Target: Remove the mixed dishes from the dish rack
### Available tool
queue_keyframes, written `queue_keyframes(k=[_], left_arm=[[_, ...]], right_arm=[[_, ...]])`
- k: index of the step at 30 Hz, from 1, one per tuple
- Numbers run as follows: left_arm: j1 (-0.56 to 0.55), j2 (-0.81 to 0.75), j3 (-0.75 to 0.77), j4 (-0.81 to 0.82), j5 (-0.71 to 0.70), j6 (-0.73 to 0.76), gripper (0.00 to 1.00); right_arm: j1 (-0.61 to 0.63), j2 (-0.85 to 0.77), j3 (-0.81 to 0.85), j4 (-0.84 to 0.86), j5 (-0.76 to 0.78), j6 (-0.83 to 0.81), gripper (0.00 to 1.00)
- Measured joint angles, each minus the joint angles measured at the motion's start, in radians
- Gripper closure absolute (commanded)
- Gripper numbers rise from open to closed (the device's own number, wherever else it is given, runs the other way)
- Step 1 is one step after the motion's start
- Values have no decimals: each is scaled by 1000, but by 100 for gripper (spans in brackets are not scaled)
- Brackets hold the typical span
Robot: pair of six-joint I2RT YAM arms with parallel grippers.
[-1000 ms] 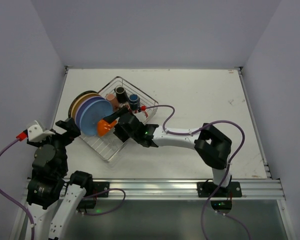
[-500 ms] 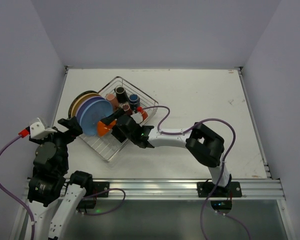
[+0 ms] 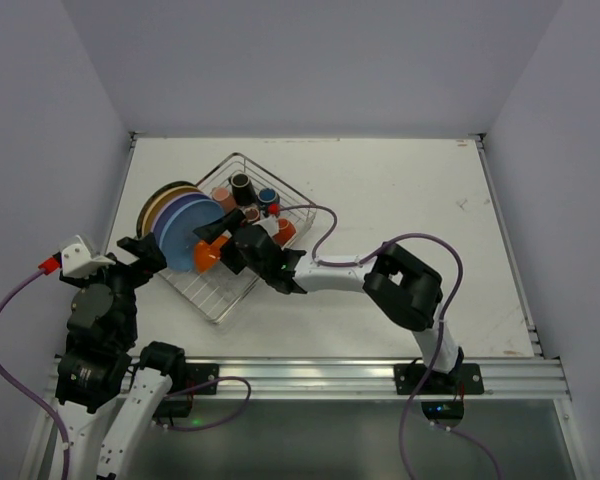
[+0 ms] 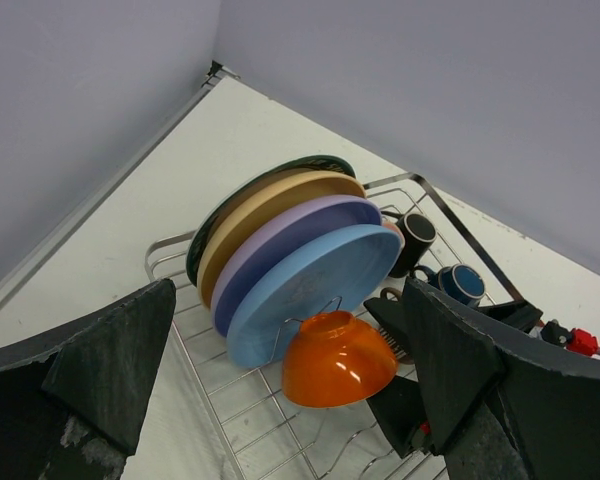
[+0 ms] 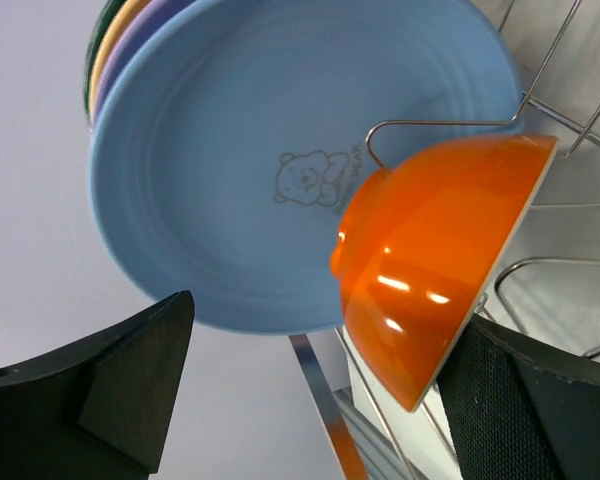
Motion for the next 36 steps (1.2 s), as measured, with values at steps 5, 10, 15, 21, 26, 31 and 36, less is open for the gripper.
queue_keyframes(k=[5,10,15,21,26,31,36], left_arm=[[0,0,0,0,0,0,0],[0,0,0,0,3,0,0],[0,0,0,0,6,0,0],[0,0,0,0,7,7,0],[0,0,0,0,8,7,0],[0,0,0,0,8,7,0],[0,0,0,1,15,7,0]], right_arm=[[-1,48,0,58,-16,-7,5],[-1,54,-1,104,-27,-11,5],[-2,54,-40,202,-32,-46,6],[-2,54,-71,281,-39,-73,7],[-2,66,-90,363,-63,-98,9],[-2,89,-100,434,-82,-113,11],[-2,89,-118,473,-91,-122,11]])
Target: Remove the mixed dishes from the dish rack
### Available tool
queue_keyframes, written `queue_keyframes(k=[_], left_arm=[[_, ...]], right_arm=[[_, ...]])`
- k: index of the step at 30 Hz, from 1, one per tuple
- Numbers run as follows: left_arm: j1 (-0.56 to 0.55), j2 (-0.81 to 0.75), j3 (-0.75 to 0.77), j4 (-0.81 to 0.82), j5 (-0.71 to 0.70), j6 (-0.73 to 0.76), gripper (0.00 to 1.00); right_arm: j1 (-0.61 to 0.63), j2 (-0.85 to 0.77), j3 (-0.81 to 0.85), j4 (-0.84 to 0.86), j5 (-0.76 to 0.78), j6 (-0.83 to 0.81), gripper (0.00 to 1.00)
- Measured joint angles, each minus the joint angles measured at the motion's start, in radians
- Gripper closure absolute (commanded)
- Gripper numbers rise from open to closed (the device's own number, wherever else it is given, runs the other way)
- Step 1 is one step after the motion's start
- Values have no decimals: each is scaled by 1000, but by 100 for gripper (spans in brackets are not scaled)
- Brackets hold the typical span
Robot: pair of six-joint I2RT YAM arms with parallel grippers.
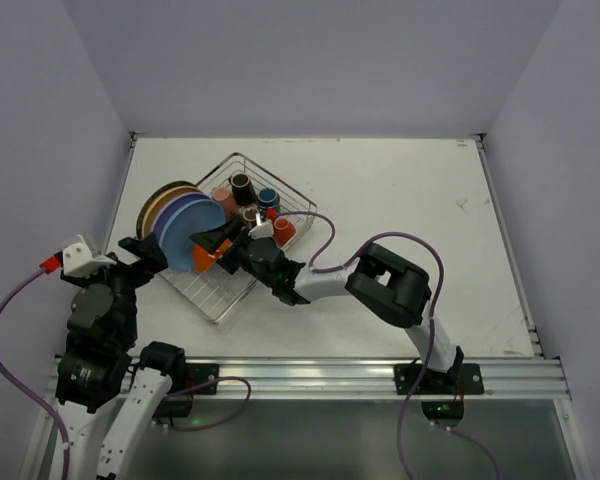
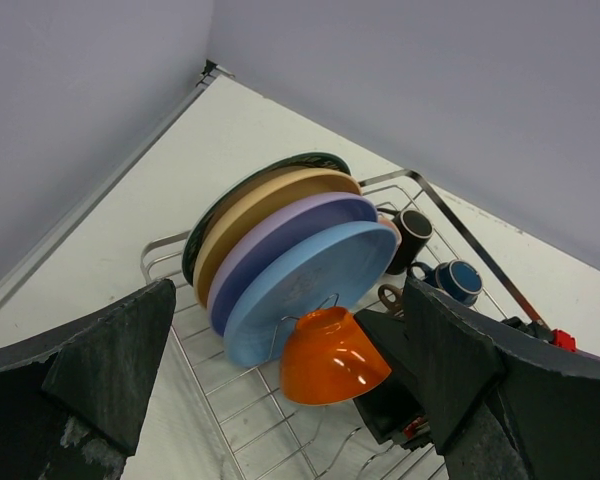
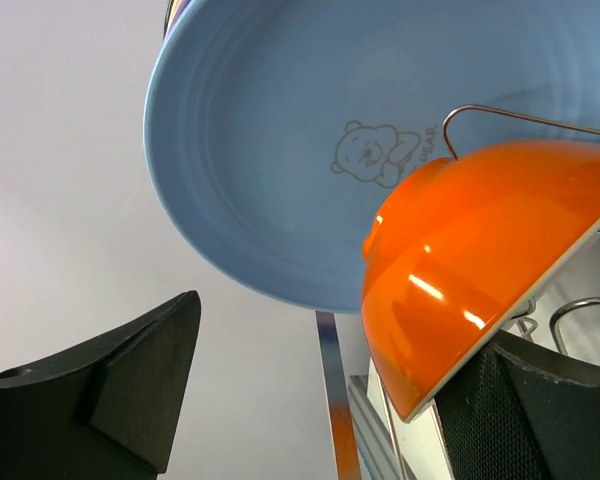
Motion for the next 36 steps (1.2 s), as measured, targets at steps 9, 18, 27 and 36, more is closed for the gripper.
queue_keyframes(k=[9,18,27,36], left_arm=[[0,0,-7,12,11,0,0],[0,1,-11,15,19,2,0],[0,1,-11,15,23,3,0],[0,1,-11,15,31,3,0]], right_arm=[[0,0,-34,75,-18,-10,12],[0,0,-43,106,-31,-10,13],[0,8,-51,144,-43,-10,13],[0,12,-56,170,-50,-4,15]])
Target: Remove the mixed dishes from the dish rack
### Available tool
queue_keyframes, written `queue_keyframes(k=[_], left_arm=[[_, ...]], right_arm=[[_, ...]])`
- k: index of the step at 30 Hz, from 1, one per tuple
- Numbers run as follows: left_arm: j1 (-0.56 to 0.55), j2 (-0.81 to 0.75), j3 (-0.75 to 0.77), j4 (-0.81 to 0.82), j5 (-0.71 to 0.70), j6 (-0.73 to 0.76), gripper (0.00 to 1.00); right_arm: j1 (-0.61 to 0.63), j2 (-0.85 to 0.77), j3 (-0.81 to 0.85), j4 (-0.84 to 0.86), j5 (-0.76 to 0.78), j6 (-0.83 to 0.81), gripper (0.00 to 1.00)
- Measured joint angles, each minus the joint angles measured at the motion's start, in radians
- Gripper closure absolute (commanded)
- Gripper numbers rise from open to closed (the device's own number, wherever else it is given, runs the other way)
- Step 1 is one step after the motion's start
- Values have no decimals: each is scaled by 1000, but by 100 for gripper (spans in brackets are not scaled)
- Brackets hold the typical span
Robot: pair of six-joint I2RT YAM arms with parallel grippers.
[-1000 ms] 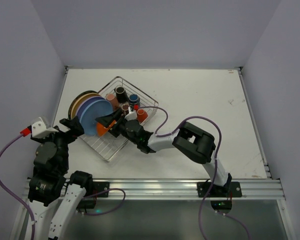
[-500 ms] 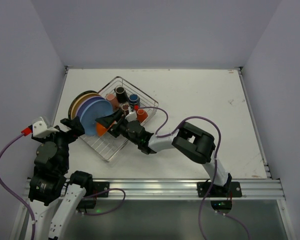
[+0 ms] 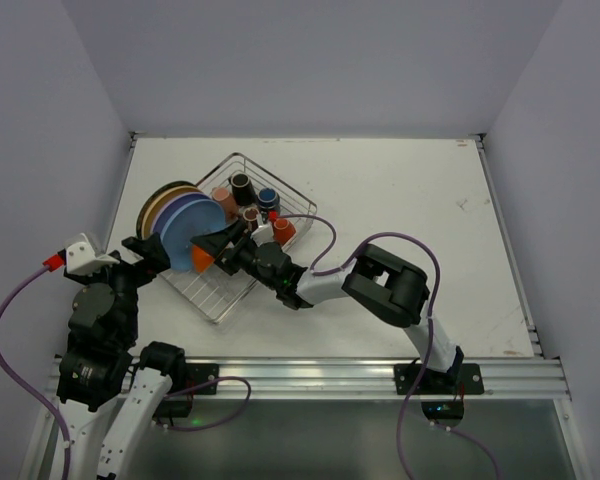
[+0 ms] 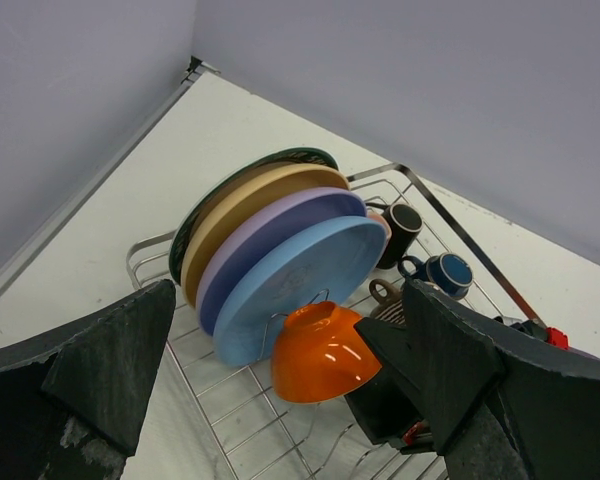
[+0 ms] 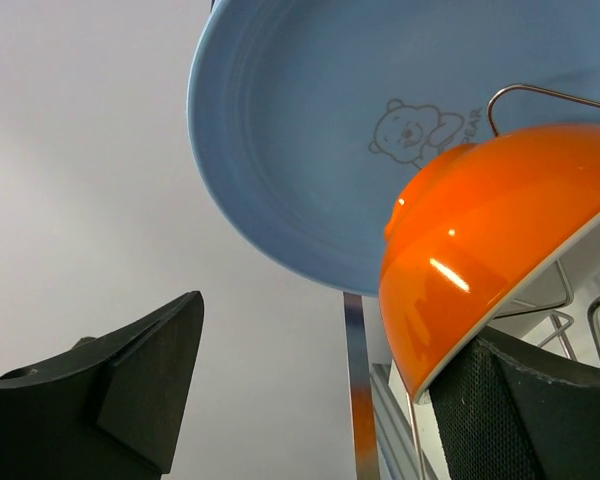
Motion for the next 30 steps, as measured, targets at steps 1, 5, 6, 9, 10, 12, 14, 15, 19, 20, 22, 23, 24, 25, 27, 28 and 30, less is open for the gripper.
queue_keyframes(k=[1,5,6,9,10,12,14,15,19,20,22,23,24,25,27,28,30], left_arm=[[0,0,0,0,2,0,0],[0,0,0,0,6,0,0],[0,0,0,0,6,0,0],[0,0,0,0,6,0,0],[0,0,0,0,6,0,0],[0,0,0,0,6,0,0],[0,0,0,0,6,0,0],[0,0,0,0,6,0,0],[0,0,0,0,7,0,0],[0,0,0,1,8,0,0],[0,0,0,1,8,0,0],[0,0,0,1,9,0,0],[0,0,0,1,9,0,0],[0,0,0,1,10,0,0],[0,0,0,1,10,0,0],[0,0,0,1,10,0,0],[0,0,0,1,10,0,0]], right_arm=[[0,0,0,2,-1,0,15],[0,0,0,5,-3,2,16],[0,0,-1,7,-5,3,16],[0,0,-2,11,-12,5,18],[0,0,-2,13,-14,6,18],[0,0,-2,18,-14,8,19],[0,0,-2,26,-14,9,20],[0,0,-2,27,-14,10,20],[-1,0,-2,42,-14,19,21],[-1,0,-2,45,-14,20,21],[-1,0,-2,50,-13,22,22],[-2,0,-2,54,-13,24,23],[-2,0,-2,56,-13,26,24],[-3,0,-2,60,-13,29,25],[-4,0,-2,63,-13,36,26],[-5,0,-1,63,-13,39,29],[-5,2,-1,63,-12,47,33]])
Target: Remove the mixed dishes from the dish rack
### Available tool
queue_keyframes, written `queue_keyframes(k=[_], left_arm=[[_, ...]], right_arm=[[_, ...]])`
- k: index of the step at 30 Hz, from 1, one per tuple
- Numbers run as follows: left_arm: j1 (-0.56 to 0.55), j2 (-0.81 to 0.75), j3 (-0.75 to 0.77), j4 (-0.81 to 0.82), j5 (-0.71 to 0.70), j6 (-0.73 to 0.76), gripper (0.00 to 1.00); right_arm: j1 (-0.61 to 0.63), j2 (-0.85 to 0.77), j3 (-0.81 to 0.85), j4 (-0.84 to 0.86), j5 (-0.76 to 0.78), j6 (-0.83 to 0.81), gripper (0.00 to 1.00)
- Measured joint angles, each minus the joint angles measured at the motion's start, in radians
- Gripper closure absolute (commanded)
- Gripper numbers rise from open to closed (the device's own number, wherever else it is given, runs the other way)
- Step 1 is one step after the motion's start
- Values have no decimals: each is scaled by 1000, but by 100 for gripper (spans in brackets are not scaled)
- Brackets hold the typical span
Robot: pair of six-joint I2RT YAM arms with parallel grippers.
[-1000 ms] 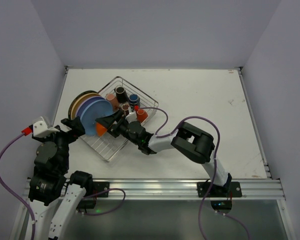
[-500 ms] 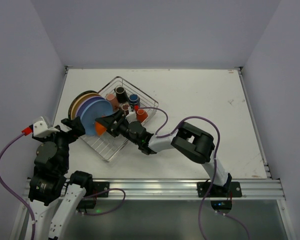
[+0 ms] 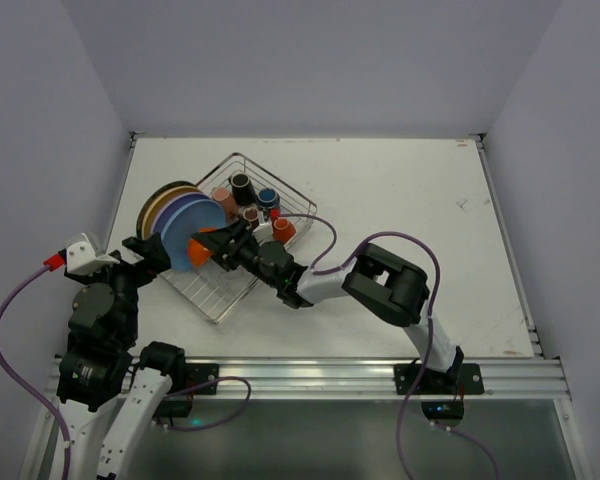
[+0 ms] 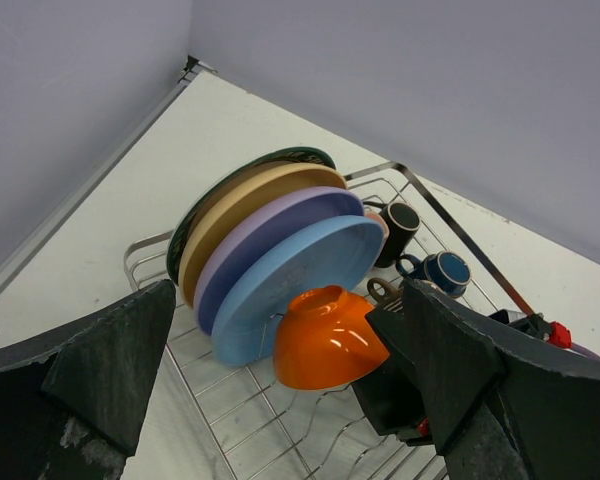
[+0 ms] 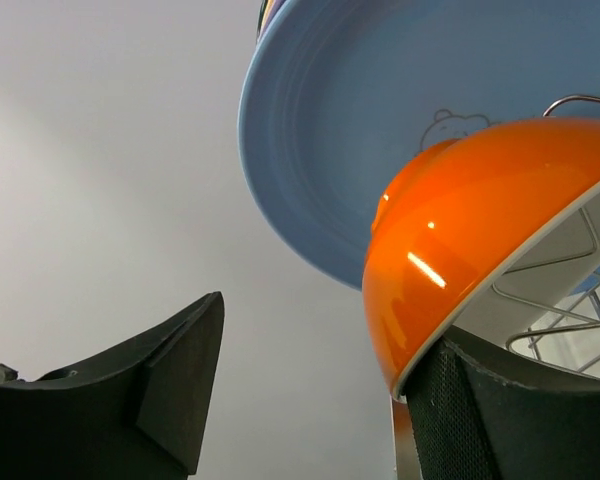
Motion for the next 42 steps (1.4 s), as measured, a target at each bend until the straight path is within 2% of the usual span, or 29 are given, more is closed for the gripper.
queue_keyframes(k=[3,5,17,24,25,29,31,33,35,42], left_arm=[[0,0,0,0,0,0,0],[0,0,0,0,0,0,0],[0,0,0,2,0,0,0],[0,0,0,2,1,0,0],[0,0,0,2,1,0,0],[0,0,0,2,1,0,0],[0,0,0,3,1,0,0],[0,0,0,3,1,0,0],[0,0,0,3,0,0,0],[0,-1,0,3,0,0,0]], right_arm=[[0,7,5,0,2,10,40],[0,11,5,-1,2,13,48],[-1,19,7,-3,2,18,55],[-1,19,9,-3,2,16,64],[-1,19,10,-3,2,16,70],[-1,20,13,-3,-2,17,79],[-1,28,18,-1,-3,19,88],[-1,35,20,2,-5,25,91],[-1,44,26,11,-6,32,99],[-1,48,29,39,-6,40,100]])
